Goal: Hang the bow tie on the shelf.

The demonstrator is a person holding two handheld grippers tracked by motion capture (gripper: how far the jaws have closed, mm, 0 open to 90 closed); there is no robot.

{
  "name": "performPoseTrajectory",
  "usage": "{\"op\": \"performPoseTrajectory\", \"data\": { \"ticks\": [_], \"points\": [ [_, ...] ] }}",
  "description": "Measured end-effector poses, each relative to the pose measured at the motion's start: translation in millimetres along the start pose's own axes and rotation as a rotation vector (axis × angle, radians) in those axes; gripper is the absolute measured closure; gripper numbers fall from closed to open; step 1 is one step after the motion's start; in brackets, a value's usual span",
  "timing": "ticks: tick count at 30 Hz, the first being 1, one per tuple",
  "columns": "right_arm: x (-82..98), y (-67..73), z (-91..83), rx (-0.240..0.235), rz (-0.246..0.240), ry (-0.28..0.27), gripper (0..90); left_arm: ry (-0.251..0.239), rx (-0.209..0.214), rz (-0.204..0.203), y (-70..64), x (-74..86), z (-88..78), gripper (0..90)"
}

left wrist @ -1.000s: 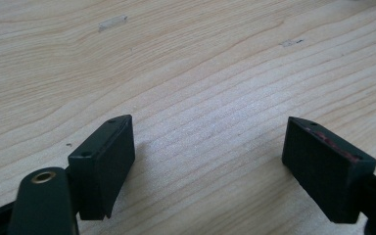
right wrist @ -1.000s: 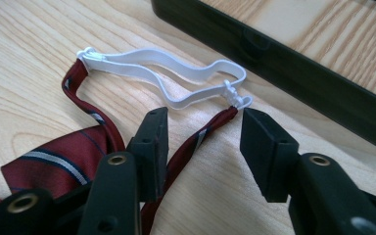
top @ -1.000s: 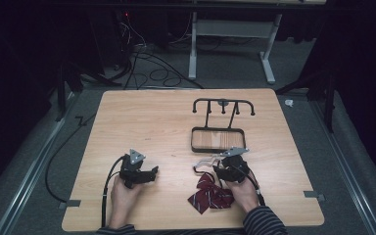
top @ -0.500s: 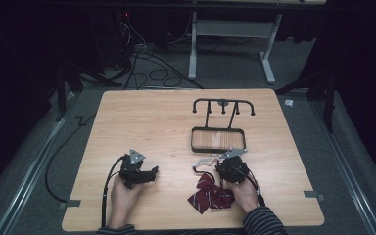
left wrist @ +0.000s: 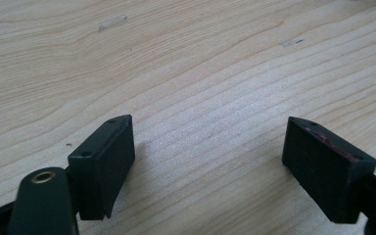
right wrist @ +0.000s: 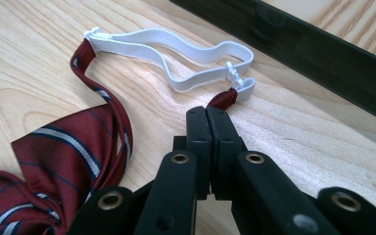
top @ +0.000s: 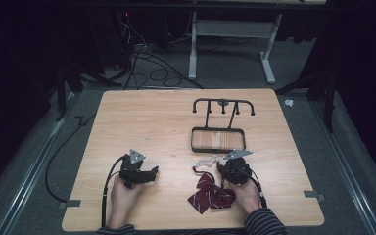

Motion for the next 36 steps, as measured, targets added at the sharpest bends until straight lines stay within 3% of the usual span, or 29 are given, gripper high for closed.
{"op": "performPoseTrajectory", "data": {
  "ticks": [19,36],
  "points": [
    [-16.4,8.5,-39.0,-0.025,-0.058,-0.093,90.0,-0.002,0.000,0.000,0.0,0.1,0.0,20.2],
    [-44.2,15.2,-78.5,0.006,-0.159,-0.154,90.0,-0.002,0.000,0.001,0.0,0.1,-0.1,20.3]
  ]
}}
Point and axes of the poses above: each handheld gripper's, and its own axes: z roughly forward along the jaws, x roughly out of its underside, y roughly to its left, the point moved 2 cm from there along z, roughly forward along the jaws, and after that the axes turned 9 degrees about z, right-handed, at the moved point
